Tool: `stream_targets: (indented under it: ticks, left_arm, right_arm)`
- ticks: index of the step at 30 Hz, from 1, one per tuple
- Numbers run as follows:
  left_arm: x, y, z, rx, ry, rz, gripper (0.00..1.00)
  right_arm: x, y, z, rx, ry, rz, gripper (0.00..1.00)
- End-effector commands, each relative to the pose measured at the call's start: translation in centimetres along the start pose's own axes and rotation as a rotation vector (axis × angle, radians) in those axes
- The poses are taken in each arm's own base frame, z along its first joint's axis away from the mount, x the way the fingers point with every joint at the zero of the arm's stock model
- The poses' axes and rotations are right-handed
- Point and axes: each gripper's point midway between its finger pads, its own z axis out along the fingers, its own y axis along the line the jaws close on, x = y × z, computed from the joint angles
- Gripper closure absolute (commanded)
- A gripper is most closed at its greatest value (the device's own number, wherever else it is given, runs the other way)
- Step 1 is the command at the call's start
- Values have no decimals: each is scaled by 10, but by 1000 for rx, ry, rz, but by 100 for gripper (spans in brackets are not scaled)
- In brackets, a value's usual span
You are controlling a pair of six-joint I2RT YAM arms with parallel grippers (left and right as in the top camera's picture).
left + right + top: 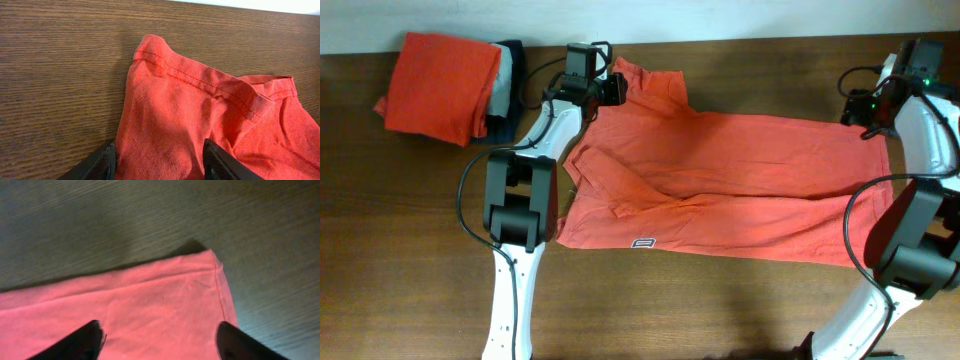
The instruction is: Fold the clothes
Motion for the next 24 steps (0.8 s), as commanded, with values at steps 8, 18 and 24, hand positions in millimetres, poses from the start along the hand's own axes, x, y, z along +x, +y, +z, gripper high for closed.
stream_targets:
  ticks: [8,18,24]
  left_arm:
    - [-5,-13,5,-84,-25,112,48]
    - [-4,-3,4,-133,-21,134,49]
    - [-7,1,3,-138,-21,137,50]
  right_arm:
    - [2,-5,24,21,14,-30,16]
    - [-5,-4,33,22,-15,-56,16]
    - [-7,-4,34,23,-26,-55,37]
